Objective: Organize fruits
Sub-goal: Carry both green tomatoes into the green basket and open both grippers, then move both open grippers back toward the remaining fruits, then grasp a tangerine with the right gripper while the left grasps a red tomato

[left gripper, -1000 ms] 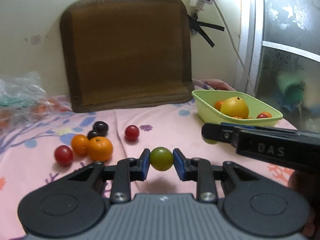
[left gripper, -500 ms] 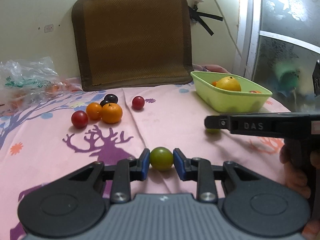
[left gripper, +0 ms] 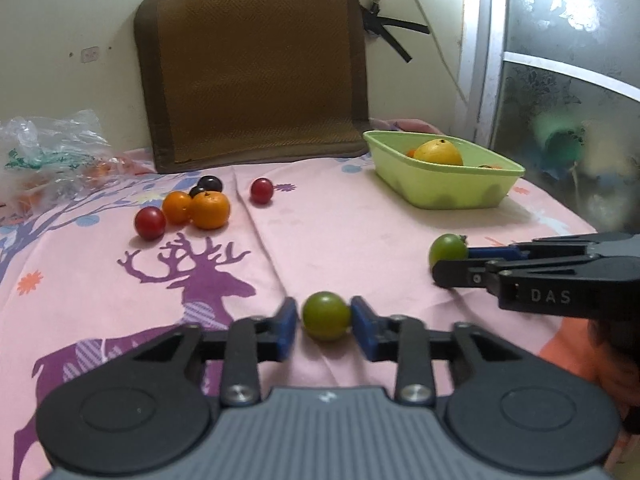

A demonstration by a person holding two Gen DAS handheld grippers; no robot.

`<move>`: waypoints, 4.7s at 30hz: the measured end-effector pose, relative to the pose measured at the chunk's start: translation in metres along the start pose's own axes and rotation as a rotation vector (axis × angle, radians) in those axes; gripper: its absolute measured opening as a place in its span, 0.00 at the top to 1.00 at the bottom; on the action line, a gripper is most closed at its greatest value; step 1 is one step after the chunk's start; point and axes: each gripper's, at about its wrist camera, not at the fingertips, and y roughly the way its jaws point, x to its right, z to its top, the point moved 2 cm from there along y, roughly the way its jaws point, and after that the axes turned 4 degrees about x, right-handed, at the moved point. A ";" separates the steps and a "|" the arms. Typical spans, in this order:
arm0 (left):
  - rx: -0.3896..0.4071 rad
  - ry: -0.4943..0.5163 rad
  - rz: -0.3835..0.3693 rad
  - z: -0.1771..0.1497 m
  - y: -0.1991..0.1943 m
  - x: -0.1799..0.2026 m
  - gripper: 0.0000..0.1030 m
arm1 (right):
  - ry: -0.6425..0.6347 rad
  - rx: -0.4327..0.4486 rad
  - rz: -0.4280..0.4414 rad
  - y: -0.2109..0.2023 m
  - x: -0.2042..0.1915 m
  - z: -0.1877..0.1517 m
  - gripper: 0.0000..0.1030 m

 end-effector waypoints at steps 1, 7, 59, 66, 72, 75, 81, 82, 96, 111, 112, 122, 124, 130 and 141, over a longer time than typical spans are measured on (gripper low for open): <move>0.001 0.006 0.004 0.000 0.000 0.001 0.74 | 0.009 0.004 0.006 -0.001 0.001 0.000 0.72; 0.013 -0.031 -0.055 0.022 0.009 0.009 0.74 | 0.056 0.122 -0.004 -0.014 0.018 0.009 0.72; 0.066 -0.297 0.270 0.056 0.045 -0.135 0.50 | -0.087 0.121 0.085 0.061 -0.038 0.061 0.54; 0.037 -0.377 0.237 0.049 0.063 -0.150 0.50 | -0.221 -0.005 0.148 0.129 -0.087 0.068 0.53; 0.041 -0.350 0.189 0.048 0.066 -0.143 0.66 | -0.220 -0.078 0.235 0.145 -0.096 0.066 0.64; 0.045 -0.310 0.186 0.049 0.063 -0.135 0.74 | -0.233 -0.061 0.201 0.131 -0.101 0.060 0.65; 0.065 -0.370 0.101 0.036 0.040 -0.116 0.74 | -0.120 -0.041 0.161 0.099 -0.073 0.048 0.65; 0.079 -0.369 0.077 0.033 0.034 -0.108 0.74 | -0.090 -0.026 0.150 0.086 -0.064 0.044 0.65; 0.054 -0.131 -0.142 0.015 0.021 0.022 0.70 | 0.151 0.083 -0.126 -0.035 0.028 -0.011 0.62; 0.016 -0.111 -0.085 0.017 0.029 0.026 0.47 | 0.056 0.072 -0.143 -0.030 0.015 -0.012 0.47; 0.011 -0.115 -0.090 0.017 0.031 0.026 0.47 | 0.067 0.071 -0.143 -0.029 0.016 -0.012 0.47; -0.004 -0.058 -0.077 0.020 0.036 0.038 0.50 | 0.077 0.080 -0.226 -0.031 0.017 -0.013 0.48; -0.004 -0.051 -0.080 0.021 0.038 0.040 0.55 | 0.081 0.074 -0.226 -0.031 0.018 -0.013 0.48; 0.008 0.017 -0.114 0.019 0.034 0.050 0.73 | 0.028 0.065 -0.226 -0.028 0.011 -0.014 0.63; 0.058 -0.052 -0.199 0.042 0.038 0.041 0.73 | 0.092 0.184 -0.204 -0.042 0.027 0.002 0.64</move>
